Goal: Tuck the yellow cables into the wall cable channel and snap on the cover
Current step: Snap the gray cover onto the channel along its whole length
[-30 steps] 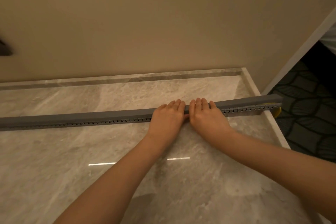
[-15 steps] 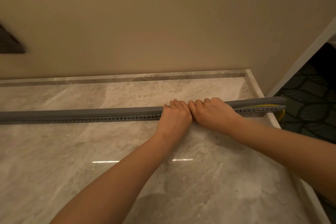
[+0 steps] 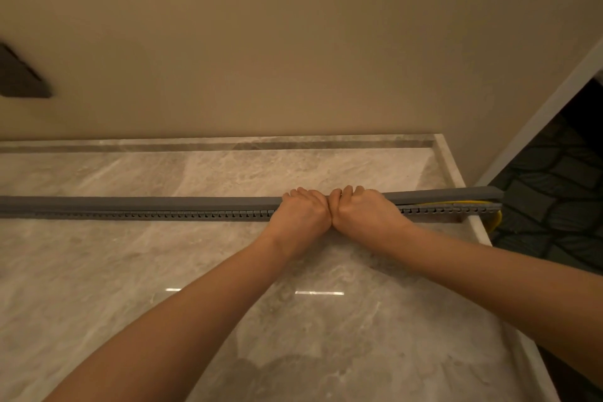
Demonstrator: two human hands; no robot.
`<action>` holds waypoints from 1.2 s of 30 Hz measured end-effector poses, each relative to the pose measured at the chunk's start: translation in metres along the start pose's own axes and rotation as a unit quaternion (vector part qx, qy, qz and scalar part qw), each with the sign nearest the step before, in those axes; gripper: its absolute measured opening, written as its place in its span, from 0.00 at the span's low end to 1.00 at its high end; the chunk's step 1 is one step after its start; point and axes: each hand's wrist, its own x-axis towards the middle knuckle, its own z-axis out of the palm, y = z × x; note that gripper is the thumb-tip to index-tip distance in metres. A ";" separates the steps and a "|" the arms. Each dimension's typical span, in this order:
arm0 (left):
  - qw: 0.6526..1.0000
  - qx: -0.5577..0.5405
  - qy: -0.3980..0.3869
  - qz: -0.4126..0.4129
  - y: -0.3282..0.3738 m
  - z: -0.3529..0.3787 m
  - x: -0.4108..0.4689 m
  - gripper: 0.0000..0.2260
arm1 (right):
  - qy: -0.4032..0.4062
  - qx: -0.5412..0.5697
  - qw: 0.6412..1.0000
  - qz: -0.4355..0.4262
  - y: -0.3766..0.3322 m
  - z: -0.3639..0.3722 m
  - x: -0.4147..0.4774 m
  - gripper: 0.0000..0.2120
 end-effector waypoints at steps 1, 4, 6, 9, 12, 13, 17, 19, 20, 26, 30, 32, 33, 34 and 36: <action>1.000 -0.001 -0.003 -0.006 -0.002 -0.003 0.000 0.04 | 0.002 0.003 1.000 -0.005 0.001 0.001 0.001 0.05; 1.000 -0.010 -0.009 -0.019 -0.004 -0.007 -0.001 0.05 | -0.003 0.000 1.000 -0.010 0.001 0.002 0.001 0.06; 1.000 -0.020 0.009 0.003 -0.002 -0.004 0.000 0.09 | -0.012 -0.003 1.000 -0.004 0.001 -0.001 0.000 0.05; 0.997 -0.061 0.028 0.031 0.001 0.007 0.005 0.14 | -0.029 0.018 0.999 -0.001 0.003 -0.007 -0.005 0.04; 0.996 -0.087 0.022 0.028 0.000 0.009 0.008 0.14 | -0.041 0.091 0.995 0.018 0.011 -0.009 -0.017 0.09; 0.996 -0.085 0.017 0.024 0.000 0.009 0.008 0.14 | -0.068 0.128 0.989 0.021 0.015 -0.008 -0.020 0.13; 0.996 -0.084 -0.009 0.043 -0.006 0.002 0.006 0.13 | -0.136 0.177 0.971 0.080 0.037 -0.005 -0.033 0.16; 0.994 -0.091 -0.020 0.049 -0.007 0.001 0.007 0.13 | -0.167 0.168 0.967 0.098 0.045 -0.002 -0.041 0.15; 0.995 -0.088 -0.022 0.049 -0.008 0.001 0.007 0.12 | -0.178 0.171 0.964 0.097 0.048 -0.001 -0.044 0.15; 0.993 -0.083 -0.037 0.073 -0.011 -0.018 0.013 0.12 | -0.174 0.133 0.975 0.044 0.049 0.002 -0.046 0.13; 0.994 -0.082 -0.051 0.050 -0.004 -0.028 0.019 0.12 | -0.174 0.112 0.978 0.012 0.050 0.006 -0.045 0.12; 0.993 -0.112 -0.026 0.021 0.005 -0.031 0.023 0.06 | -0.179 0.115 0.977 -0.003 0.053 0.007 -0.044 0.12; 0.989 -0.146 -0.006 0.001 0.010 -0.033 0.024 0.05 | -0.176 0.120 0.977 -0.009 0.054 0.007 -0.043 0.12; 0.985 -0.173 0.018 -0.017 0.015 -0.035 0.025 0.09 | -0.173 0.124 0.977 -0.013 0.054 0.006 -0.043 0.12; 0.979 -0.194 0.053 -0.031 0.030 -0.041 0.029 0.10 | -0.169 0.137 0.976 -0.020 0.056 0.005 -0.041 0.11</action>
